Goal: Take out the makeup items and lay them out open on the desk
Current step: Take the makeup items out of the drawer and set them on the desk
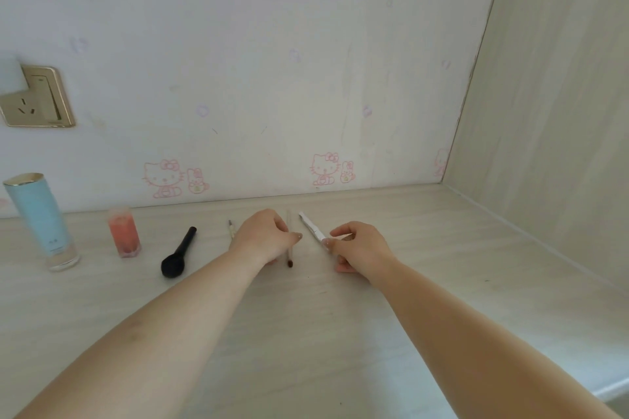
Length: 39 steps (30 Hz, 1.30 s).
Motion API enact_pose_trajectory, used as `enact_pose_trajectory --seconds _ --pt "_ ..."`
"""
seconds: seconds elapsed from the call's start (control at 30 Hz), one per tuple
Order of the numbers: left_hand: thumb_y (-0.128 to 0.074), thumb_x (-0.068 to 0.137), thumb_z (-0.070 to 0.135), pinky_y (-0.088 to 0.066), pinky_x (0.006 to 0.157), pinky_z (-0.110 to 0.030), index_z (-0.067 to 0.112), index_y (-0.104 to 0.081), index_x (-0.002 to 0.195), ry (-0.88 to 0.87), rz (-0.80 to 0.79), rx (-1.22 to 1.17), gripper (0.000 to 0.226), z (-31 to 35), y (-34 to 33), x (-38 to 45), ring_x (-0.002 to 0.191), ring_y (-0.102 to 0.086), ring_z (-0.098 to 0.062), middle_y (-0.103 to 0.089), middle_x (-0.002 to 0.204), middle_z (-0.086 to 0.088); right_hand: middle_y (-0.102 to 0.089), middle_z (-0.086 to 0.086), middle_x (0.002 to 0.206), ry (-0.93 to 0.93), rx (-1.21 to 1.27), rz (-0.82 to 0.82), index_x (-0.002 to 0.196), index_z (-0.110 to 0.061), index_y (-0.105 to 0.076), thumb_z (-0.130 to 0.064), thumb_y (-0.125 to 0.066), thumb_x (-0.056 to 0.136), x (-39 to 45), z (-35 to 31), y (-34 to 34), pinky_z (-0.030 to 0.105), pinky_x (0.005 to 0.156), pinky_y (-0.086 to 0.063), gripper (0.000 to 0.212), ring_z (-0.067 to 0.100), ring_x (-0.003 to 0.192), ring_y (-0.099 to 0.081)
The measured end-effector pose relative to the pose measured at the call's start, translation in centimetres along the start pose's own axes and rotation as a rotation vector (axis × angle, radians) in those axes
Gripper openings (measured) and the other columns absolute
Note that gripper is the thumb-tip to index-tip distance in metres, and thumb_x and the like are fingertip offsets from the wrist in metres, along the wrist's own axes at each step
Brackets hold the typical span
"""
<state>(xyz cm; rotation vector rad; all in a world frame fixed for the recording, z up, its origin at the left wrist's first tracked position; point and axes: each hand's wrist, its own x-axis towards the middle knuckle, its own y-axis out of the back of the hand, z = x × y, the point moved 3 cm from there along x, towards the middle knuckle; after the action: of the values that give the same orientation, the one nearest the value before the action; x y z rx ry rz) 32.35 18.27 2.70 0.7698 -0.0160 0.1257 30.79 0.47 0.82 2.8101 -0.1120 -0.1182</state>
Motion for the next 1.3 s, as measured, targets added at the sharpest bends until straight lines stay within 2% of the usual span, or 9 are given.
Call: enact_pose_trajectory --seconds 0.1,0.27,0.4,0.67,0.77,0.9,1.03,1.2,1.3 --pt "-0.071 0.075 0.037 -0.055 0.081 -0.038 0.026 -0.054 0.074 -0.050 -0.012 -0.011 0.021 0.9 0.8 -2.0 0.082 -0.061 -0.019 -0.055 0.080 0.011 -0.054 -0.001 0.071 0.068 0.035 -0.005 0.090 -0.022 -0.062 -0.018 -0.074 0.078 -1.6 -0.3 0.9 0.026 0.054 -0.057 0.016 0.011 0.067 -0.060" --pt "-0.070 0.076 0.037 -0.049 0.070 -0.028 0.027 -0.055 0.071 -0.109 -0.032 -0.006 0.018 2.7 1.7 -6.1 0.070 -0.058 -0.013 -0.060 0.075 0.013 -0.053 -0.004 0.068 0.079 0.017 0.008 0.090 -0.022 -0.064 -0.019 -0.074 0.078 -5.6 0.1 4.7 0.028 0.065 -0.058 0.016 0.009 0.070 -0.060" --pt "-0.070 0.078 0.028 -0.046 0.064 -0.025 0.023 -0.057 0.063 -0.173 -0.078 -0.069 0.020 5.1 2.1 -10.0 0.059 -0.055 -0.010 -0.058 0.053 0.019 -0.052 -0.005 0.067 0.115 0.013 0.027 0.089 -0.022 -0.063 -0.018 -0.073 0.080 -9.9 -0.7 9.1 0.029 0.068 -0.057 0.014 0.008 0.069 -0.059" --pt "-0.073 0.076 0.033 -0.054 0.078 -0.037 0.022 -0.058 0.074 -0.312 -0.248 -0.101 0.019 10.3 -0.9 -19.8 0.079 -0.063 -0.020 -0.059 0.074 0.005 -0.056 0.000 0.078 0.160 -0.098 0.026 0.089 -0.026 -0.063 -0.021 -0.071 0.082 -19.8 -0.6 15.6 0.025 0.075 -0.056 0.012 0.008 0.076 -0.061" --pt "-0.074 0.077 0.032 -0.054 0.074 -0.034 0.019 -0.061 0.081 -0.343 -0.380 -0.146 0.018 11.1 -3.2 -24.8 0.077 -0.062 -0.016 -0.062 0.076 0.005 -0.061 -0.006 0.079 0.170 -0.174 0.015 0.086 -0.031 -0.063 -0.020 -0.071 0.081 -24.0 1.2 17.4 0.019 0.070 -0.056 0.015 0.008 0.079 -0.061" --pt "-0.074 0.077 0.034 -0.049 0.064 -0.025 0.019 -0.064 0.090 -0.374 -0.542 -0.127 0.023 10.6 -6.1 -30.0 0.068 -0.059 -0.009 -0.063 0.078 0.006 -0.062 -0.015 0.076 0.164 -0.251 -0.012 0.081 -0.037 -0.066 -0.022 -0.074 0.076 -28.3 3.9 18.8 0.026 0.077 -0.056 0.018 0.011 0.079 -0.064" --pt "-0.073 0.078 0.033 -0.051 0.071 -0.027 0.018 -0.065 0.098 -0.422 -0.740 -0.099 0.026 9.8 -8.4 -34.1 0.077 -0.059 -0.009 -0.064 0.089 0.001 -0.066 -0.022 0.073 0.179 -0.416 -0.128 0.082 -0.042 -0.065 -0.022 -0.075 0.075 -32.3 6.4 19.6 0.010 0.070 -0.049 0.024 -0.001 0.073 -0.063" --pt "-0.070 0.075 0.051 -0.045 0.076 -0.013 0.033 -0.052 0.124 -0.461 -0.982 0.082 0.055 8.5 -10.6 -37.5 0.104 -0.058 0.003 -0.058 0.117 0.018 -0.061 -0.029 0.099 0.049 -0.651 -0.353 0.096 -0.049 -0.058 -0.033 -0.075 0.072 -36.7 9.8 20.0 0.014 0.085 -0.046 0.034 -0.014 0.093 -0.058" --pt "-0.069 0.075 0.052 -0.044 0.089 -0.016 0.036 -0.039 0.136 -0.482 -1.091 0.145 0.070 7.5 -11.6 -39.2 0.112 -0.054 0.001 -0.050 0.130 0.017 -0.055 -0.034 0.104 0.019 -0.843 -0.386 0.108 -0.054 -0.056 -0.046 -0.075 0.069 -38.2 11.5 20.4 0.014 0.086 -0.041 0.044 -0.013 0.097 -0.053"
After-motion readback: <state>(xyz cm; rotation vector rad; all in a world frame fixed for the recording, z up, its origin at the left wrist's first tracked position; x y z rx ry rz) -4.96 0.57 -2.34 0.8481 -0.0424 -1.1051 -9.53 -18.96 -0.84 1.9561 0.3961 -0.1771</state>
